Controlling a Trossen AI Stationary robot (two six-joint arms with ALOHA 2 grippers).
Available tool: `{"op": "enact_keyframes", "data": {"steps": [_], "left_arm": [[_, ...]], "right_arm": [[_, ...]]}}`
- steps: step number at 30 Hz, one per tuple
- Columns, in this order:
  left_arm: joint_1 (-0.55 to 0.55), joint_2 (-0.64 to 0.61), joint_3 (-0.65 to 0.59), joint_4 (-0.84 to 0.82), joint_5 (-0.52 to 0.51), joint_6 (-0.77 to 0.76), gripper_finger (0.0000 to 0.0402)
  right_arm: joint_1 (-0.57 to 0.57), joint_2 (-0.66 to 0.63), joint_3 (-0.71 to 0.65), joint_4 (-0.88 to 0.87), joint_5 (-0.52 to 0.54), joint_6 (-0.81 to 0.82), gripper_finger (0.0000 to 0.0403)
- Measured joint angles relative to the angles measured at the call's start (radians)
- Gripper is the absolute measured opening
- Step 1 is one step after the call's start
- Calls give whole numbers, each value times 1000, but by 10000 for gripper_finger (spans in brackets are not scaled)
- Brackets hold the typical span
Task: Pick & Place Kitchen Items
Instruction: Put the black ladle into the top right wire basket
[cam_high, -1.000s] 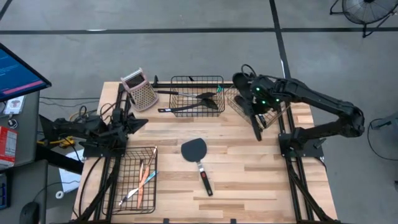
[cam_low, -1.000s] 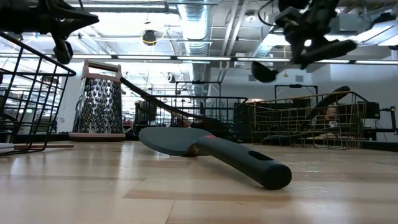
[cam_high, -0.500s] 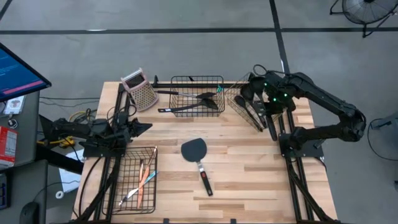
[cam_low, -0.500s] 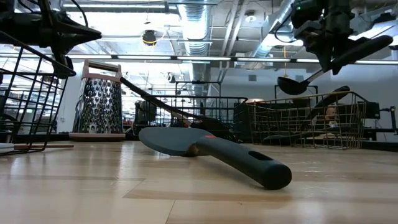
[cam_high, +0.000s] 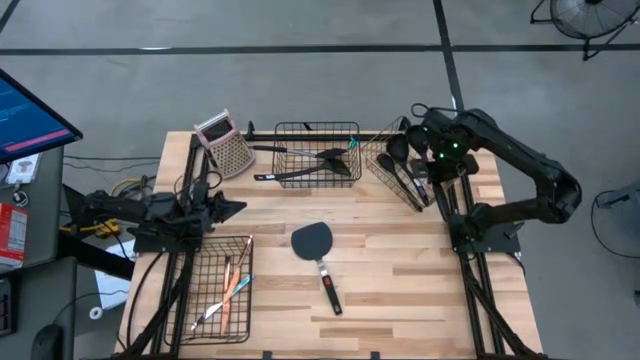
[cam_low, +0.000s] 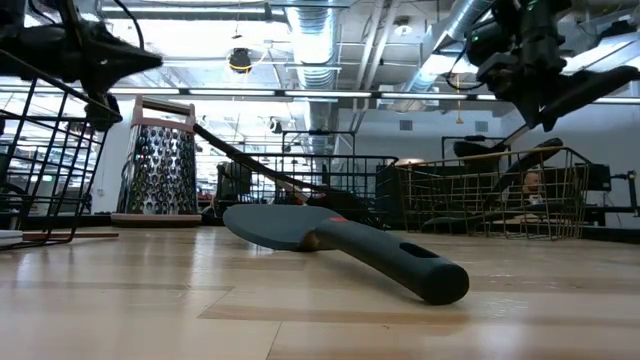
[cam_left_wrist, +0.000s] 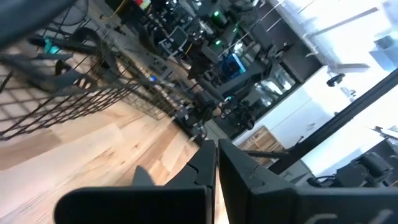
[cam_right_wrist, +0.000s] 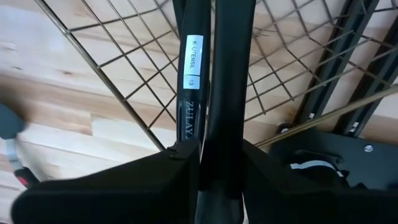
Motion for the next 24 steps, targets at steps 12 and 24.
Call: {"op": "enact_keyframes", "data": {"steps": [12, 24], "left_arm": [[-1, 22, -72, 90, -33, -75, 1], [-1, 24, -72, 91, -33, -78, 1]], "right_arm": [[4, 88, 0, -19, 1, -58, 76], [-1, 181, 0, -22, 28, -89, 76]]}}
